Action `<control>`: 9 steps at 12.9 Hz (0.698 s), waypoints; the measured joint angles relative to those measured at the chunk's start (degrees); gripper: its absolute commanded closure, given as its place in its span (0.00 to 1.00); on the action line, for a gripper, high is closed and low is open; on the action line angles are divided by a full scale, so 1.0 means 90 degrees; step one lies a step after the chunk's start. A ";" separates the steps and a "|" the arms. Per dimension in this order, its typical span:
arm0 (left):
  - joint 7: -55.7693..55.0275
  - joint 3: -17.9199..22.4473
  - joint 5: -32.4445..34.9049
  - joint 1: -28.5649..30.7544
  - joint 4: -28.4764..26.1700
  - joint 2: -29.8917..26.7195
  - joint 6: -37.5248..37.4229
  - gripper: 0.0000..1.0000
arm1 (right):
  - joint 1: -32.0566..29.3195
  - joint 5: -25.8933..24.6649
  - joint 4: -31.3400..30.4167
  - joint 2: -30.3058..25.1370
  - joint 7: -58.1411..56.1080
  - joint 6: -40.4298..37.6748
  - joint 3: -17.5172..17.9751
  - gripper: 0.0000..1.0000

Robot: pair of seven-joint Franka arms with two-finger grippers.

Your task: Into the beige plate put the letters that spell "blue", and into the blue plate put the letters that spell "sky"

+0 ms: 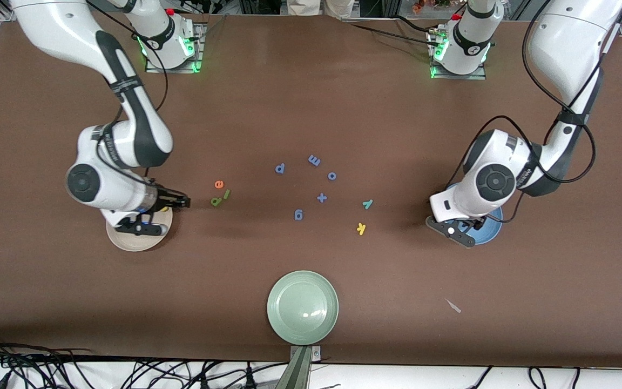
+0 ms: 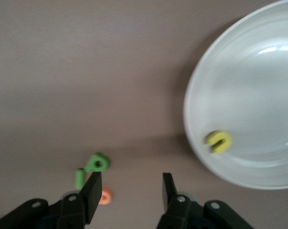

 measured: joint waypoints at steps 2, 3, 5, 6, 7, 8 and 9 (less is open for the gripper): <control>-0.0930 -0.0041 0.0000 -0.0569 0.0170 0.0103 -0.0001 0.00 | 0.0365 0.0000 -0.0025 0.0108 0.0831 0.0253 0.0022 0.34; -0.1372 -0.0044 0.0000 -0.0885 0.0237 0.0221 -0.0001 0.00 | 0.0470 0.0000 -0.0047 0.0195 0.1110 0.0382 0.0022 0.34; -0.1980 -0.0036 0.0000 -0.1459 0.0319 0.0556 0.0234 0.00 | 0.0553 0.0000 -0.0134 0.0376 0.1397 0.0682 0.0021 0.34; -0.2169 -0.0032 0.0000 -0.1623 0.0344 0.0719 0.0529 0.00 | 0.0558 0.0000 -0.0196 0.0445 0.1452 0.0830 0.0020 0.34; -0.2301 -0.0027 0.0000 -0.1672 0.0358 0.0872 0.0769 0.00 | 0.0558 0.0000 -0.0236 0.0502 0.1493 0.0905 0.0017 0.34; -0.2355 -0.0002 0.0000 -0.1655 0.0375 0.1015 0.0891 0.00 | 0.0557 0.0000 -0.0256 0.0536 0.1516 0.0929 0.0012 0.34; -0.2358 0.0030 0.0000 -0.1618 0.0397 0.1137 0.0961 0.00 | 0.0558 0.0000 -0.0260 0.0549 0.1528 0.0932 0.0012 0.35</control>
